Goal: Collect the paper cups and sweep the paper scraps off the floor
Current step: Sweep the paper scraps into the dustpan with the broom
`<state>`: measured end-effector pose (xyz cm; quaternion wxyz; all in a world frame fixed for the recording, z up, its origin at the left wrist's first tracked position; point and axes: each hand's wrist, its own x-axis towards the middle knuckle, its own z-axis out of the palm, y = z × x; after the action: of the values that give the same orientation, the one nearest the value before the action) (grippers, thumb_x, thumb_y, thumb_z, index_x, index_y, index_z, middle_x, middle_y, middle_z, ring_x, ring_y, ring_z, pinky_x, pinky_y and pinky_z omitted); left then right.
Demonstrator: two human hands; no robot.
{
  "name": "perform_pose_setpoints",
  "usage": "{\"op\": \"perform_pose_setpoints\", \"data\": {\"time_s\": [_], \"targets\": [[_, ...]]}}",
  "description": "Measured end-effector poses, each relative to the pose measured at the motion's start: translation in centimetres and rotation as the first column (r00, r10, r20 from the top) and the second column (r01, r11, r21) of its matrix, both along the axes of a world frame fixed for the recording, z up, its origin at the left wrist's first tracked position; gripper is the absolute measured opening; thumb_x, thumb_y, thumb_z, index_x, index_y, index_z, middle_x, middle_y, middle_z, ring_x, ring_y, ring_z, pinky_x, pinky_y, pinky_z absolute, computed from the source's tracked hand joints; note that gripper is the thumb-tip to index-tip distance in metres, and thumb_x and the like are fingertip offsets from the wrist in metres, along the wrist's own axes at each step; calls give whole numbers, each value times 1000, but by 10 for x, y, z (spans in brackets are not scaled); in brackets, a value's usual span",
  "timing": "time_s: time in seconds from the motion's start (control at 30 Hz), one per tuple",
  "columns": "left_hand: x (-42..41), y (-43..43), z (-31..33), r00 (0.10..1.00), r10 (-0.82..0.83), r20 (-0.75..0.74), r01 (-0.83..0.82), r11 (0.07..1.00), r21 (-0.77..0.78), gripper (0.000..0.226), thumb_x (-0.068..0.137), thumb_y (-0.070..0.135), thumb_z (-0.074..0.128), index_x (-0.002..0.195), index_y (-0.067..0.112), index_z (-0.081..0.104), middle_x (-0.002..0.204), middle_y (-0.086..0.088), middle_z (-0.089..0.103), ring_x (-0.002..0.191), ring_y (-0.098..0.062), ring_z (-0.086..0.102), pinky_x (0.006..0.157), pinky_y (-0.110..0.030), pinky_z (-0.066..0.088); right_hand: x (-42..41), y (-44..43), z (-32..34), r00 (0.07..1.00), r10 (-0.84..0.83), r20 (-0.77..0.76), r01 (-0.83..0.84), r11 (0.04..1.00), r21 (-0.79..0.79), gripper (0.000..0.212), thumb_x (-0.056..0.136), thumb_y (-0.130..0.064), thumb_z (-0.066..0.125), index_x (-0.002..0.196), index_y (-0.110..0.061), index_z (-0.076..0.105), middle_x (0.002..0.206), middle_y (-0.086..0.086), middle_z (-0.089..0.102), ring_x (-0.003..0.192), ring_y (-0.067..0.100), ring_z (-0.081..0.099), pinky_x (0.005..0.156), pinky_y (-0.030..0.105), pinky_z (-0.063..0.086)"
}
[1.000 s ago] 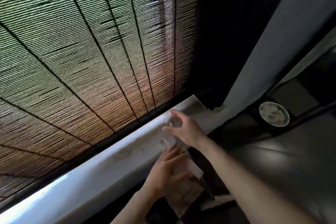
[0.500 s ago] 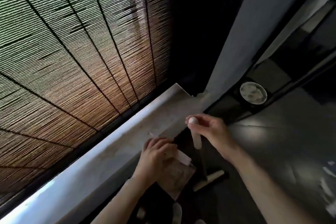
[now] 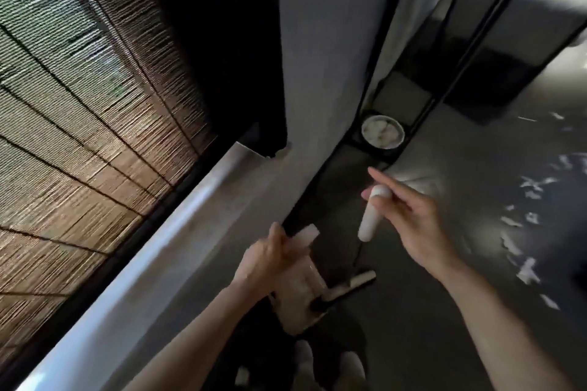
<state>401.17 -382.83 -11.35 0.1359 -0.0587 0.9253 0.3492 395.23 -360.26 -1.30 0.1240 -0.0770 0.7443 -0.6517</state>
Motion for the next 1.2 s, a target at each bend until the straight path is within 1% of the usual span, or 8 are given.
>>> {"op": "perform_pose_setpoints", "data": {"time_s": [0.1, 0.3, 0.5, 0.63, 0.73, 0.9, 1.03, 1.2], "targets": [[2, 41, 13, 986, 163, -22, -155, 968, 196, 27, 92, 35, 57, 90, 20, 34, 71, 8, 53, 80, -29, 63, 54, -26, 38, 9, 32, 13, 994, -105, -31, 105, 994, -14, 36, 76, -36, 61, 113, -36, 59, 93, -16, 73, 98, -3, 64, 82, 8, 45], [18, 107, 7, 991, -129, -39, 134, 939, 316, 50, 96, 25, 50, 129, 56, 29, 119, 19, 49, 100, 6, 54, 81, -6, 38, 25, 93, 16, 915, -385, -119, 385, 923, -25, 24, 70, -21, 73, 93, -24, 70, 82, -15, 72, 78, -2, 65, 75, 11, 47], [30, 155, 0, 990, -125, -69, 139, 948, 286, 51, 89, 36, 53, 131, 56, 32, 123, 6, 49, 115, -13, 51, 100, -31, 41, 39, 171, 41, 733, -537, -418, 653, 728, 210, 14, 76, -10, 76, 89, -8, 71, 70, -23, 63, 62, -13, 57, 62, 3, 39], [34, 190, 3, 994, -62, -89, 87, 941, 326, 49, 92, 34, 56, 130, 59, 38, 135, 4, 50, 119, -13, 49, 99, -31, 41, 47, 240, 71, 580, -634, -512, 807, 535, 251, 20, 78, -26, 77, 84, -8, 68, 72, 2, 67, 67, 16, 61, 65, 27, 47], [35, 218, 10, 996, -14, -88, 47, 921, 387, 41, 78, 60, 48, 118, 63, 42, 124, 8, 52, 115, -9, 49, 97, -31, 40, 64, 288, 83, 512, -677, -529, 858, 429, 281, 26, 77, -29, 77, 77, -9, 60, 66, -2, 58, 62, 15, 54, 60, 24, 40], [45, 259, 4, 993, -95, -74, 115, 937, 331, 50, 95, 23, 53, 133, 47, 30, 131, 10, 46, 126, -19, 46, 96, -27, 38, 120, 342, 42, 555, -751, -358, 817, 411, 404, 36, 71, -23, 82, 75, -2, 53, 64, 0, 51, 54, 5, 47, 48, 11, 37], [52, 281, -2, 988, -151, 24, 130, 916, 379, 49, 80, 54, 58, 122, 66, 38, 136, 6, 46, 125, -21, 48, 100, -39, 43, 162, 378, 10, 575, -715, -398, 780, 333, 529, 24, 70, -17, 82, 77, -4, 64, 73, 5, 53, 63, 12, 48, 56, 18, 32], [53, 307, -15, 969, -246, 26, 218, 899, 379, 53, 91, 37, 56, 137, 49, 33, 135, 8, 44, 119, -13, 45, 93, -31, 43, 201, 421, -6, 793, -602, 97, 99, 283, 954, 28, 77, -25, 76, 101, -10, 72, 100, 10, 66, 95, 27, 62, 73, 27, 44]]}}
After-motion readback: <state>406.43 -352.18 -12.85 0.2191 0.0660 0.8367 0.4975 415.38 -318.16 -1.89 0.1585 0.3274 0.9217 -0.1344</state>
